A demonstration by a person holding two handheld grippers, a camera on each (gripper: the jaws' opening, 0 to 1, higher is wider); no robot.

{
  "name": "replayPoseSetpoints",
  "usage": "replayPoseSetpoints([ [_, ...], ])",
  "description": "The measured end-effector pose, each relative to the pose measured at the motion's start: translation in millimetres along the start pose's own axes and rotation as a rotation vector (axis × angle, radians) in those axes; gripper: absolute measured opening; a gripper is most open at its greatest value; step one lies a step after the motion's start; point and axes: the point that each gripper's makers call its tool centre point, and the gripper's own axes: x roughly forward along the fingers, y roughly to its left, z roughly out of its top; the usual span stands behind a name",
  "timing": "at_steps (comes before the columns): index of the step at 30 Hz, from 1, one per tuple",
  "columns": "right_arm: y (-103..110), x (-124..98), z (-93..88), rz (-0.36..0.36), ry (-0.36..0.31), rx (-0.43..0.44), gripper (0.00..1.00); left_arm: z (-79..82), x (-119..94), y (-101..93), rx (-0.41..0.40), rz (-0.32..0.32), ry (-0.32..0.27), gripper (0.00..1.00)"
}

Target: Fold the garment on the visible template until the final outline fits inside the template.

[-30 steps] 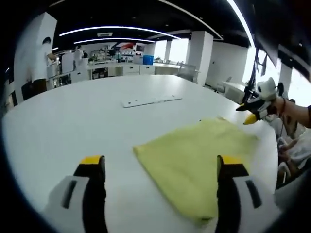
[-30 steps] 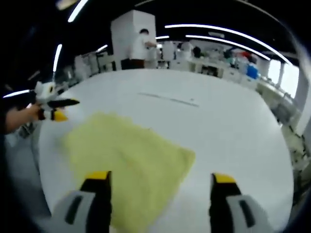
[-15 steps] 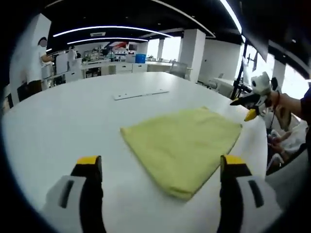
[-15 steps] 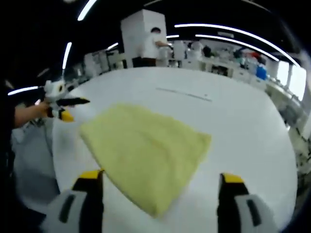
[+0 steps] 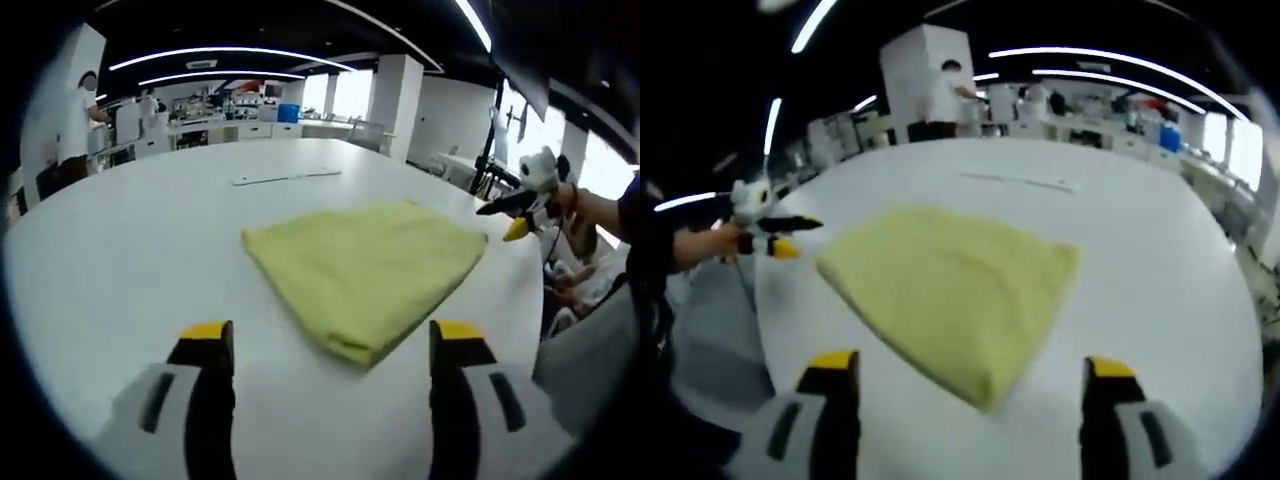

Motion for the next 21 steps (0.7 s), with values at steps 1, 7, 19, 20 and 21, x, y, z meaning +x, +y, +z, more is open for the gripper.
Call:
replayPoseSetpoints([
  [1,-0.1,0.1,-2.2,-0.003,0.001,0.001,0.87,-1.5,0.4,0.5,-0.009,0.0,-0.003,0.68],
  [7,-4.5,1.2,-21.4,-0.033,0.027,0.015,0.62,-13.9,4.7,-1.7,-0.042,-0.011,0.018,0.57],
  [19,-9.2,6.1,-31.4,-0.075,0.026,-0.018,0.07,-29.4,11.6,-9.7,-0.062,-0.032,0.061,0.27],
  [20,-10.0,6.4,-31.5,-0.078,0.028,-0.026,0.05,-29.8,11.8,-10.7,-0.059,-0.033,0.064,0.24],
  [21,-10.1,7.2,-30.7,-0.08,0.033,-0.035,0.05,-30.7,12.6,-11.9,-0.055,-0.032,0.069,0.22],
])
